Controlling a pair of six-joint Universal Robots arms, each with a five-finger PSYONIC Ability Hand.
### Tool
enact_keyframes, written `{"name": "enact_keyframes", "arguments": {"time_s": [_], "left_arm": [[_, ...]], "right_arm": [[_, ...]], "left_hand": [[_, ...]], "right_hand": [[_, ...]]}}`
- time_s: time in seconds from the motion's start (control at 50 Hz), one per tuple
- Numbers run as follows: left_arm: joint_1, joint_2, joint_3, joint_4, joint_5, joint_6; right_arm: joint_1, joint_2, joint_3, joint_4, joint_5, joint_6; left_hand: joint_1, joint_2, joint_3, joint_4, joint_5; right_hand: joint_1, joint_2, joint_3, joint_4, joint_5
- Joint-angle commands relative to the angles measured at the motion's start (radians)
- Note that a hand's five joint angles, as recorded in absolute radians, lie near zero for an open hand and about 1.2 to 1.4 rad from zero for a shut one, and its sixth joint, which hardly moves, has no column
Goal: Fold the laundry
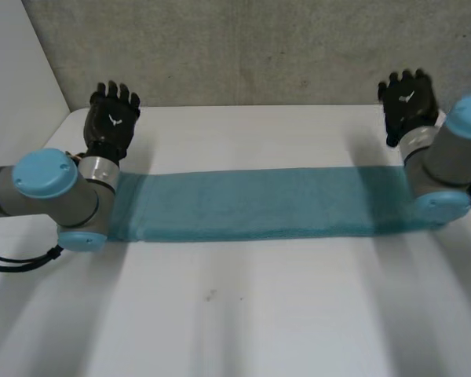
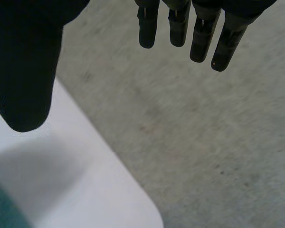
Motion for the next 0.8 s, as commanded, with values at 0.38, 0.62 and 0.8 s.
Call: {"name": "enact_keyframes", "arguments": {"time_s": [0.38, 0.62, 0.8], "left_arm": [[0.027, 0.547, -0.487, -0.322, 0.011, -0.499], [0.031, 0.544, -0.526, -0.339, 0.008, -0.552], [0.03, 0.535, -0.53, -0.324, 0.008, -0.552]], "right_arm": [[-0.289, -0.368, 0.42, 0.494, -0.288, 0.067], [-0.357, -0.21, 0.447, 0.354, -0.392, 0.057], [-0.364, -0.148, 0.43, 0.324, -0.392, 0.056]], "left_hand": [[-0.026, -0.031, -0.042, -0.031, -0.048], [-0.026, -0.031, -0.042, -0.031, -0.048], [-0.026, -0.031, -0.042, -0.031, -0.048]], "right_hand": [[0.273, 0.26, 0.268, 0.249, 0.242], [0.347, 0.334, 0.342, 0.323, 0.317], [0.45, 0.437, 0.445, 0.426, 0.419]]}}
